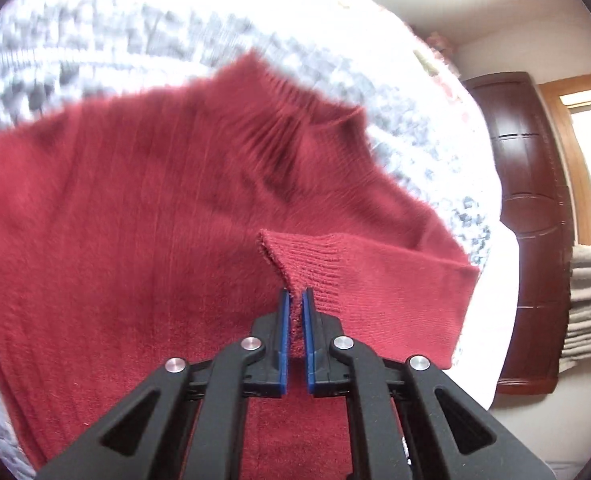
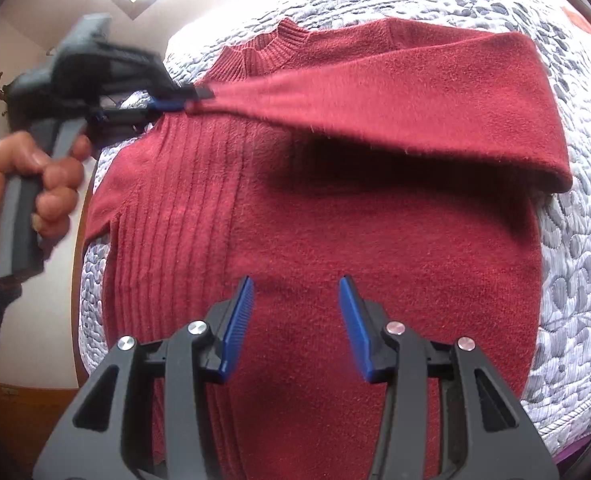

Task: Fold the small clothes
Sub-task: 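Grasp the other sleeve cuff with the left gripper and lift it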

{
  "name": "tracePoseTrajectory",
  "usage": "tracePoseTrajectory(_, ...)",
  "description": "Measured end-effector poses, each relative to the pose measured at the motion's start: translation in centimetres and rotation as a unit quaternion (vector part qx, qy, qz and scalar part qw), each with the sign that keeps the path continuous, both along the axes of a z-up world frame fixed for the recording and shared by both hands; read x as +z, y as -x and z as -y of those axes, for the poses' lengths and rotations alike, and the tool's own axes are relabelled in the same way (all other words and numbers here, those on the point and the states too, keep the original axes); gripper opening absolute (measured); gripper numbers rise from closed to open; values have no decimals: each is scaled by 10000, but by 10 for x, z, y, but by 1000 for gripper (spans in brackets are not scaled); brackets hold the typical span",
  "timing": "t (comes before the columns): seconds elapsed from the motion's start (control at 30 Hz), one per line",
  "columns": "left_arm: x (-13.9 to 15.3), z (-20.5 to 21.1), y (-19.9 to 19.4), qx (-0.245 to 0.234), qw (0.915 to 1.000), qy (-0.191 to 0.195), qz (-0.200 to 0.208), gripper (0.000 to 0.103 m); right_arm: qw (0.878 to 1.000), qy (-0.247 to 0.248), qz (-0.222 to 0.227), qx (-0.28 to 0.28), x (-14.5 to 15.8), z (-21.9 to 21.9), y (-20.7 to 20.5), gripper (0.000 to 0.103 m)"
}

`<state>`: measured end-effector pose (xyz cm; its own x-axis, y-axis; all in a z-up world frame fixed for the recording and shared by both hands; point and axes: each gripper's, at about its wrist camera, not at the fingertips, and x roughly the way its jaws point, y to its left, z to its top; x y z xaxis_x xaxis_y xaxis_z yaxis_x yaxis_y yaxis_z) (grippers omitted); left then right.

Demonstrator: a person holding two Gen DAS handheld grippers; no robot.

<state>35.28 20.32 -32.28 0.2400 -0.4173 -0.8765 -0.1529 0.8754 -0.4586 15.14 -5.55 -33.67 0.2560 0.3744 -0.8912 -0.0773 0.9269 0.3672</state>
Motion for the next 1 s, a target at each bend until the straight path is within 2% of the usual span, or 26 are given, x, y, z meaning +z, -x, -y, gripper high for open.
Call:
tracePoseTrajectory(0.17, 58, -27, 3, 60, 9974, -132, 703, 6, 9999, -50, -69, 98, -2, -12, 2, 45)
tracePoseTrajectory(0.37, 83, -89, 18, 402, 9940, -361, 952, 6, 9998, -55, -89, 153, -5, -21, 3, 46)
tracePoseTrajectory(0.43, 78, -120, 26, 566, 9934, -393, 920, 6, 9998, -48, -107, 182, -7, -22, 3, 46)
tracePoseTrajectory(0.53, 54, -148, 36, 768, 9938, -322, 741, 6, 9997, -8, -125, 222, -9, -22, 3, 46)
tracePoseTrajectory(0.73, 9, -163, 49, 950, 9940, -215, 504, 6, 9997, 122, -134, 180, -12, -16, -4, 46)
tracePoseTrajectory(1.0, -18, -172, 58, 1036, 9936, -354, 262, 6, 9996, 203, -114, 140, -13, -8, -15, 47)
